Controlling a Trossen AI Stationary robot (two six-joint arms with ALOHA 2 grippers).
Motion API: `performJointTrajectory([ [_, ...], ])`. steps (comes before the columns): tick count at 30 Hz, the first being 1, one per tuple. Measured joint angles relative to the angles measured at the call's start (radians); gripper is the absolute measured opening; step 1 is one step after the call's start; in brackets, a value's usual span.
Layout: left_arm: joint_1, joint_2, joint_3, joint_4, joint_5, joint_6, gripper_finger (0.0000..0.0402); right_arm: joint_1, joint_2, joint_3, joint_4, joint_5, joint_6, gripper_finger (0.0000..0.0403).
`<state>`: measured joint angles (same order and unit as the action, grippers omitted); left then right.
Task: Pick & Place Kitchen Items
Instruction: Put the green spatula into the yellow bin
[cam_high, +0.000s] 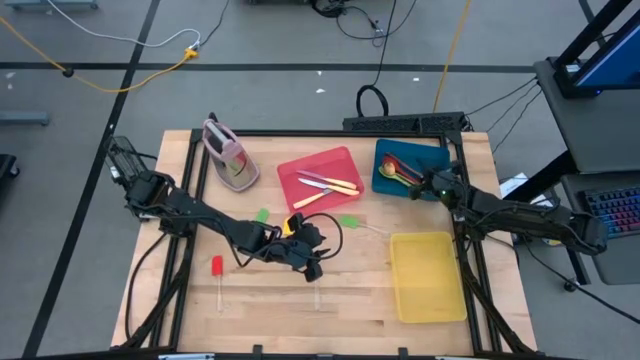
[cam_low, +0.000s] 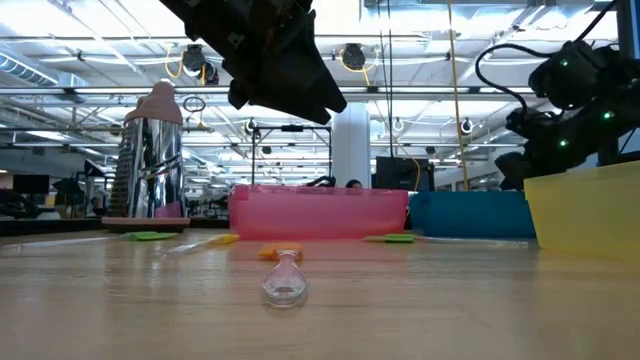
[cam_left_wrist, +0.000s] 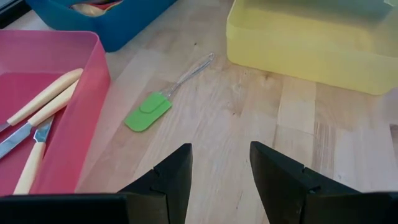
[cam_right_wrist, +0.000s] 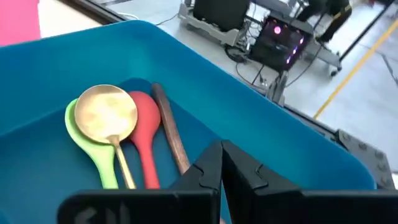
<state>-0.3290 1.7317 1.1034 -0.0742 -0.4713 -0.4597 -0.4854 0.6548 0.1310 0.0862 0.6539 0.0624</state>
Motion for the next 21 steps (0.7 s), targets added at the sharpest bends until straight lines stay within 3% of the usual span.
performJointTrajectory([
  [6,0.0,0.0,0.0,0.002,0.0,-0.003,0.0168,0.018,0.0,0.0,0.156,-0.045,-0.067,0.0001],
  [16,0.0,0.0,0.0,0.004,0.0,0.002,0.0168,0.098,0.0,0.001,0.563,-0.604,0.027,0.0],
  [21,0.0,0.0,0.0,0.004,0.0,0.001,0.0168,0.208,0.003,0.002,0.613,-0.709,0.116,0.0],
])
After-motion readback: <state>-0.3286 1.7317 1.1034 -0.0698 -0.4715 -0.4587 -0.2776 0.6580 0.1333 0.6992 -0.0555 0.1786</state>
